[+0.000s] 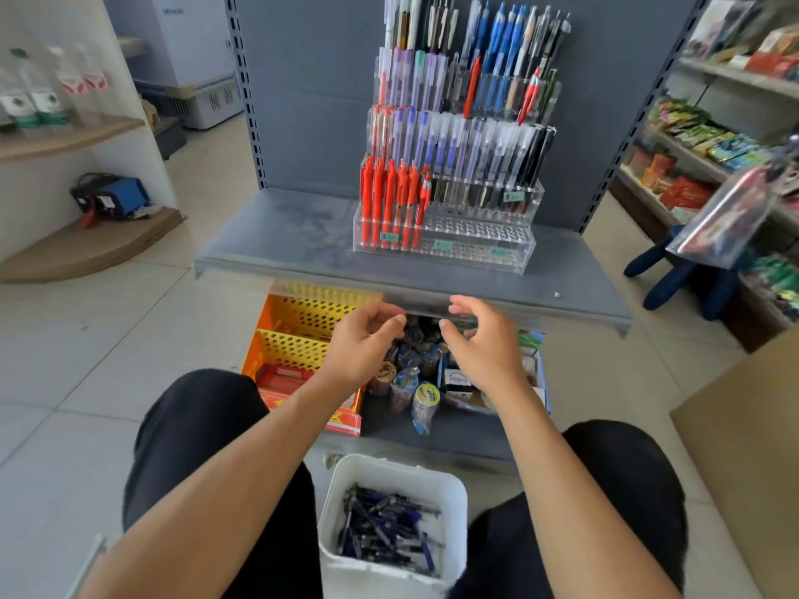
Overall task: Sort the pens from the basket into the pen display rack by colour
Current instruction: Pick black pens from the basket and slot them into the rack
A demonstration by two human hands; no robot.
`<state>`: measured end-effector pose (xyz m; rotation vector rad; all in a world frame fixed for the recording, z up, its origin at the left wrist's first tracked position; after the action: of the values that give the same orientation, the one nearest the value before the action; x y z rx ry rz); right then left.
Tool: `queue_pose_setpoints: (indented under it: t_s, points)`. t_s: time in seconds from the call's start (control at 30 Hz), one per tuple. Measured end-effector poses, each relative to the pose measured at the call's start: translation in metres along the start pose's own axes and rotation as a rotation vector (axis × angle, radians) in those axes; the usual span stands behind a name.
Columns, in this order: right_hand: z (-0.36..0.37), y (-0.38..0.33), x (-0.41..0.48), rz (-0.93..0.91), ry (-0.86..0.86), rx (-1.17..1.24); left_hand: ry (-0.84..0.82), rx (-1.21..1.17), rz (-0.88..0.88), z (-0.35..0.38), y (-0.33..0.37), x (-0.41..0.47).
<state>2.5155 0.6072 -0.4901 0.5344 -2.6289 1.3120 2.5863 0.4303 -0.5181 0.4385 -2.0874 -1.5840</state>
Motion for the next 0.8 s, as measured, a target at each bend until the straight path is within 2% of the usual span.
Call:
queue_pose_setpoints:
  t_s: [0.23, 0.43, 0.53, 0.63, 0.8]
  points:
    - [0.016, 0.024, -0.024, 0.028, -0.102, -0.018, -0.123, 0.096, -0.097, 0.005, -0.029, -0.014]
    - [0.045, 0.06, -0.043, 0.049, -0.274, -0.089, -0.201, 0.227, -0.157, -0.001, -0.06, -0.021]
    - [0.06, 0.081, -0.053, 0.067, -0.358, -0.133, -0.251, 0.272, -0.265, -0.001, -0.091, -0.028]
    - [0.074, 0.099, -0.067, 0.059, -0.447, -0.192, -0.377, 0.329, -0.377, 0.012, -0.116, -0.032]
    - [0.097, 0.132, -0.093, 0.143, -0.554, -0.224, -0.523, 0.409, -0.549, 0.034, -0.151, -0.043]
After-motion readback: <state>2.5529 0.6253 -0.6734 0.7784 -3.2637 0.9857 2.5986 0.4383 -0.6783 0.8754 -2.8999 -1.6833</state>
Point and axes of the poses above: each hand's wrist, its own x-axis towards the middle knuckle, its own z-axis out of the palm, y = z × x, the point moved 6 cm from there along x, towards the middle knuckle, and after that the axes turned 7 degrees about y, right-handed, at the moved point
